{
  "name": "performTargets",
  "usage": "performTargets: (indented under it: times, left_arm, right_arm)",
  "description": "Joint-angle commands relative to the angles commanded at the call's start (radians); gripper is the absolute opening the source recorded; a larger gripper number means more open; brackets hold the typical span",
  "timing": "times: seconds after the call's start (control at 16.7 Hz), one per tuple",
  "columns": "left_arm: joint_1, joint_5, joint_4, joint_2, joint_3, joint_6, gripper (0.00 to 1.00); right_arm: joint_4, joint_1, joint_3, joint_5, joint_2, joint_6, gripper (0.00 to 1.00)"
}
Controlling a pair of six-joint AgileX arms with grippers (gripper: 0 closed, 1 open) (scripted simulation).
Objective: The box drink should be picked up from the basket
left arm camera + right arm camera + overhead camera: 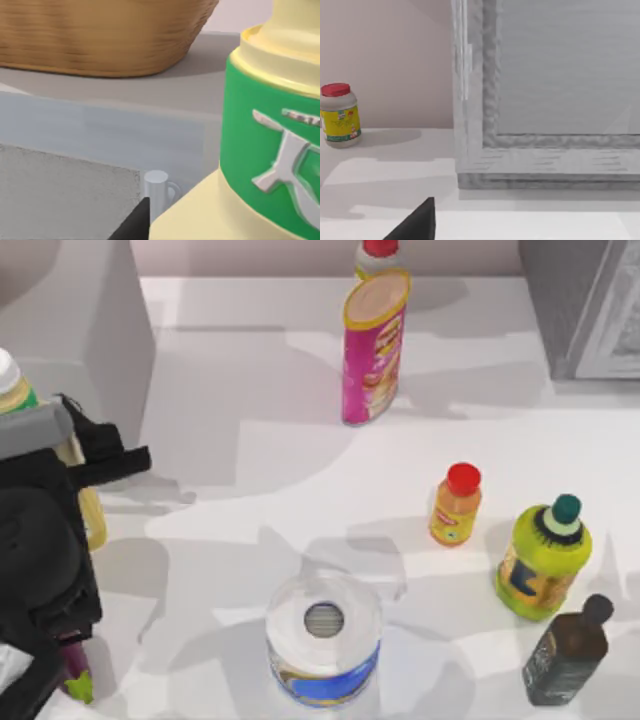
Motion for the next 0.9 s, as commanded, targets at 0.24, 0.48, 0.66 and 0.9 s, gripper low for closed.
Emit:
performTargets:
  times: [0.24,0.48,0.66,0.9]
  left_arm:
    - [0.000,0.000,0.000,0.000,0.000,0.000,0.60]
    - [0.000,0.000,0.000,0.000,0.000,0.000,0.90]
    - [0.000,0.000,0.000,0.000,0.000,0.000,1.00]
    - [0.000,0.000,0.000,0.000,0.000,0.000,1.00]
  right_arm:
    - [0.000,0.000,0.000,0.000,0.000,0.000,1.00]
    - [0.000,0.000,0.000,0.000,0.000,0.000,1.00]
    - [0.000,0.000,0.000,0.000,0.000,0.000,1.00]
    - [0.000,0.000,0.000,0.000,0.000,0.000,1.00]
